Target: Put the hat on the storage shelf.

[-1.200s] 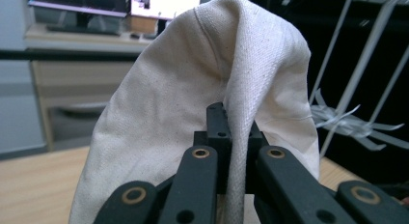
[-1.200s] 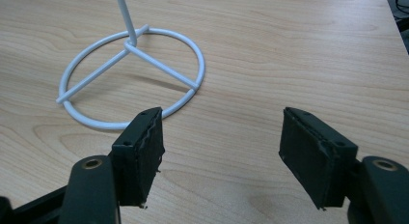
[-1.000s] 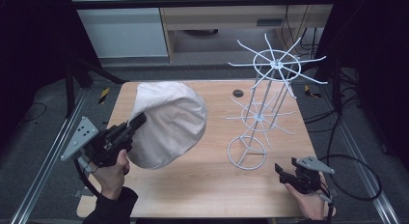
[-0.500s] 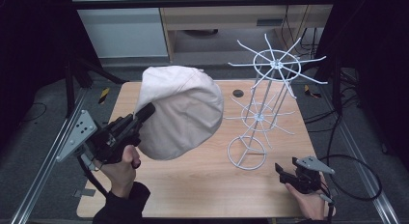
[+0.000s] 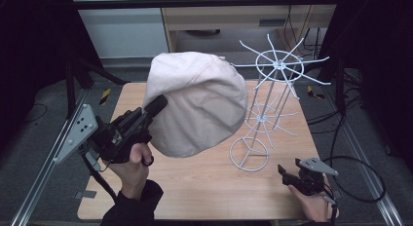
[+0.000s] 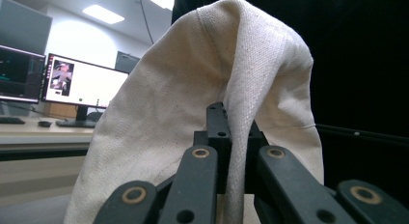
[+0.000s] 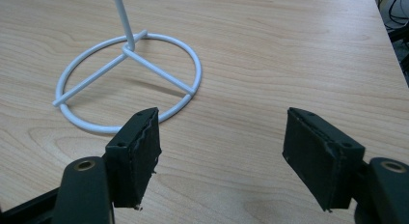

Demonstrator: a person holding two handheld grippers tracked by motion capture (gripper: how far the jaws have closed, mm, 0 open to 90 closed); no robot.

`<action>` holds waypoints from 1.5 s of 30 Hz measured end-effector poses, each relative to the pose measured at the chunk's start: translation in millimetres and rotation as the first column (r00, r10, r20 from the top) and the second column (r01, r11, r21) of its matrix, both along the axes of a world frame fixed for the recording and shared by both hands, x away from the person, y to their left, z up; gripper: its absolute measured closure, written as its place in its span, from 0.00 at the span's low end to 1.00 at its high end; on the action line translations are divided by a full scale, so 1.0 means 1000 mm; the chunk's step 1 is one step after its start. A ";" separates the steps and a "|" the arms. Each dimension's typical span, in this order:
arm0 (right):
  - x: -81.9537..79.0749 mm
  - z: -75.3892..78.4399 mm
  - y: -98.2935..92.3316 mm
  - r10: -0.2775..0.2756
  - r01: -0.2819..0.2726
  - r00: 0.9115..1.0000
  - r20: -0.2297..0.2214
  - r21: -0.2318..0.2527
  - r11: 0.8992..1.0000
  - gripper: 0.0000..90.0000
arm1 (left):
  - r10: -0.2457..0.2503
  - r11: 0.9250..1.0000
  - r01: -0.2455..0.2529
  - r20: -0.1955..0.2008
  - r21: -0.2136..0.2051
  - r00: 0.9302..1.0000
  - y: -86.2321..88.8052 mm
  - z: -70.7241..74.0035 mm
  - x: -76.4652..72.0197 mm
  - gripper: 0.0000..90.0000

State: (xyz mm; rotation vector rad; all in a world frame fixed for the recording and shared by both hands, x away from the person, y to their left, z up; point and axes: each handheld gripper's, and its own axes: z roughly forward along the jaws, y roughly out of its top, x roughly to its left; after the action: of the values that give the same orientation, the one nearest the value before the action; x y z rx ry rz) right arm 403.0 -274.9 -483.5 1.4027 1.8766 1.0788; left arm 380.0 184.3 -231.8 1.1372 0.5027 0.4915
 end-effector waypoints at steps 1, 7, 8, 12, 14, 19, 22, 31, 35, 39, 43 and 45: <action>0.000 0.000 0.000 -0.001 0.001 1.000 0.000 -0.001 1.000 0.32 | -0.004 1.000 0.004 -0.001 -0.006 1.000 -0.002 0.002 0.000 0.98; 0.000 0.000 0.000 -0.001 0.001 1.000 -0.002 -0.001 1.000 0.32 | -0.023 0.999 0.024 0.013 -0.021 1.000 -0.016 0.011 0.001 0.98; 0.001 -0.001 0.000 0.000 0.000 1.000 0.002 -0.006 1.000 0.32 | -0.026 0.999 0.027 0.014 -0.022 1.000 -0.019 0.013 0.002 0.98; 0.000 -0.001 -0.001 0.001 -0.001 1.000 0.001 -0.005 1.000 0.32 | -0.039 0.999 0.039 0.020 -0.013 0.999 -0.032 0.020 0.004 0.98; 0.000 -0.001 -0.001 0.002 -0.002 1.000 0.001 -0.002 1.000 0.32 | -0.045 0.999 0.045 0.018 -0.002 0.999 -0.039 0.020 0.006 0.98; 0.000 0.000 -0.001 0.002 -0.002 1.000 0.003 -0.005 1.000 0.32 | -0.054 0.998 0.054 -0.005 0.034 0.999 -0.053 0.015 0.014 0.97; 0.000 0.000 -0.001 0.000 0.000 1.000 0.001 0.001 1.000 0.32 | -0.064 0.996 0.065 -0.026 0.054 0.998 -0.059 0.007 0.020 0.97; -0.001 0.000 -0.002 -0.002 0.002 1.000 0.001 0.001 1.000 0.32 | -0.060 0.991 0.070 -0.093 0.111 0.994 -0.064 -0.015 0.031 0.97; -0.001 0.000 -0.001 -0.001 0.001 1.000 -0.002 0.000 1.000 0.32 | -0.056 0.989 0.071 -0.121 0.131 0.991 -0.061 -0.025 0.035 0.96; -0.001 0.000 -0.001 0.000 0.000 1.000 -0.003 0.001 1.000 0.32 | -0.055 0.985 0.079 -0.153 0.156 0.987 -0.059 -0.035 0.040 0.96; 0.000 0.000 -0.001 0.001 -0.001 1.000 -0.002 -0.002 1.000 0.32 | -0.044 0.977 0.078 -0.173 0.200 0.984 -0.059 -0.045 0.044 0.96; 0.000 0.000 -0.001 0.002 -0.002 1.000 -0.001 -0.004 1.000 0.32 | -0.042 0.973 0.082 -0.182 0.217 0.982 -0.060 -0.049 0.045 0.96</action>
State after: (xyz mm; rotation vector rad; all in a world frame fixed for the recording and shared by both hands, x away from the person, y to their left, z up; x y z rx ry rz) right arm 402.5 -275.5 -483.6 1.3991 1.8803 1.0753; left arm 425.1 124.7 -280.7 1.4178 0.5736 0.4016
